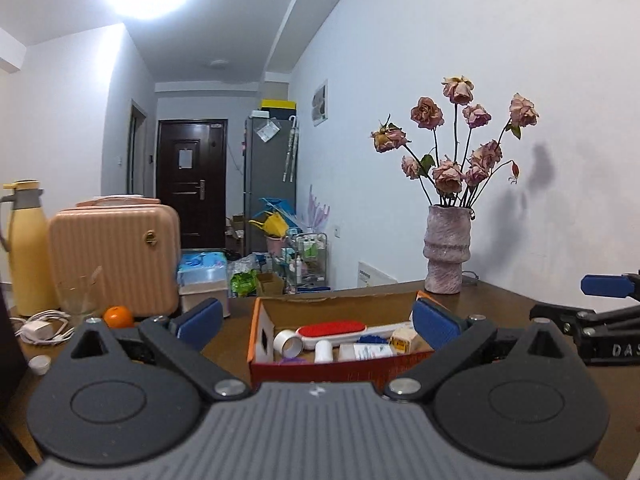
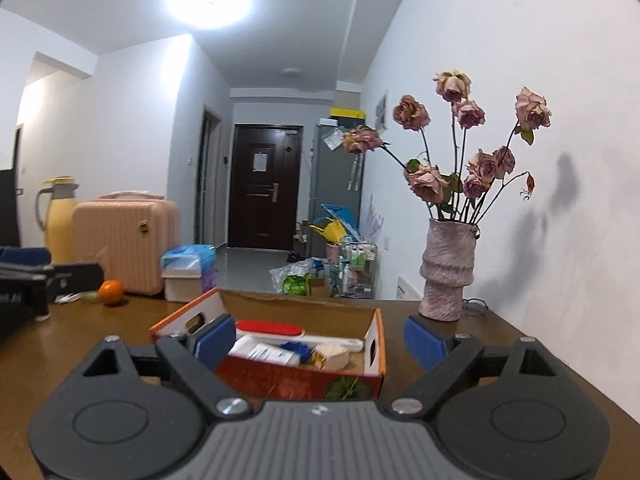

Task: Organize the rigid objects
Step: 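Withdraw both grippers from the box and move toward the table, then grasp the green spray bottle with the left gripper while the right gripper grasps the white lid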

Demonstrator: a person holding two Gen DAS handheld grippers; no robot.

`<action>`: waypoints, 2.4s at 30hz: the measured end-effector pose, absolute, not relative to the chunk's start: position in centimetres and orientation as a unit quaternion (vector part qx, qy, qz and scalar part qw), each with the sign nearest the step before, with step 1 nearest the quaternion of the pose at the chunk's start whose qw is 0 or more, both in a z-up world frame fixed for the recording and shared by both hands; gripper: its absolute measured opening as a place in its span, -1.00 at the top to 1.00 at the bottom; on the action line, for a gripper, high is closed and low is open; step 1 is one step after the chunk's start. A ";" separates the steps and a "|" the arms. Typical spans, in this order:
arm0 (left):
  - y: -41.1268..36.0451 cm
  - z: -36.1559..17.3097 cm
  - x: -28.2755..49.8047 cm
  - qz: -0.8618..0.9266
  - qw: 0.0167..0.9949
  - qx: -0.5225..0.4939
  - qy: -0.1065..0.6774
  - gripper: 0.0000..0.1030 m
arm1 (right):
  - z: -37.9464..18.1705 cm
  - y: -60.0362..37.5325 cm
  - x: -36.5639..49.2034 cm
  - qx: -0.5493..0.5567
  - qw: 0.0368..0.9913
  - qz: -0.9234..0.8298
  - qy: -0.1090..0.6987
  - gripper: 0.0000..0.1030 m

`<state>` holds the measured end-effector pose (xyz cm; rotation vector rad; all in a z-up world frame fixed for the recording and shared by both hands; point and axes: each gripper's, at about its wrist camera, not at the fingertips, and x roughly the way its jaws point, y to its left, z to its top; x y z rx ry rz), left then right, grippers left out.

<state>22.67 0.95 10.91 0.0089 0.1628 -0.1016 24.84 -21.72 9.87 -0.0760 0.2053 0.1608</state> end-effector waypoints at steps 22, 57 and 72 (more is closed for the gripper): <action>-2.3 4.5 11.0 -0.147 0.982 0.022 0.120 -1.00 | 3.8 -24.9 13.0 -0.009 0.984 0.083 0.159 -0.86; 2.1 0.2 34.7 -0.165 0.953 -0.011 0.253 0.39 | -0.4 -23.8 37.7 0.015 0.948 0.176 0.265 -0.37; 4.0 1.4 33.3 -0.136 0.962 -0.041 0.234 0.40 | -3.4 -18.0 44.0 -0.036 0.936 0.140 0.320 0.26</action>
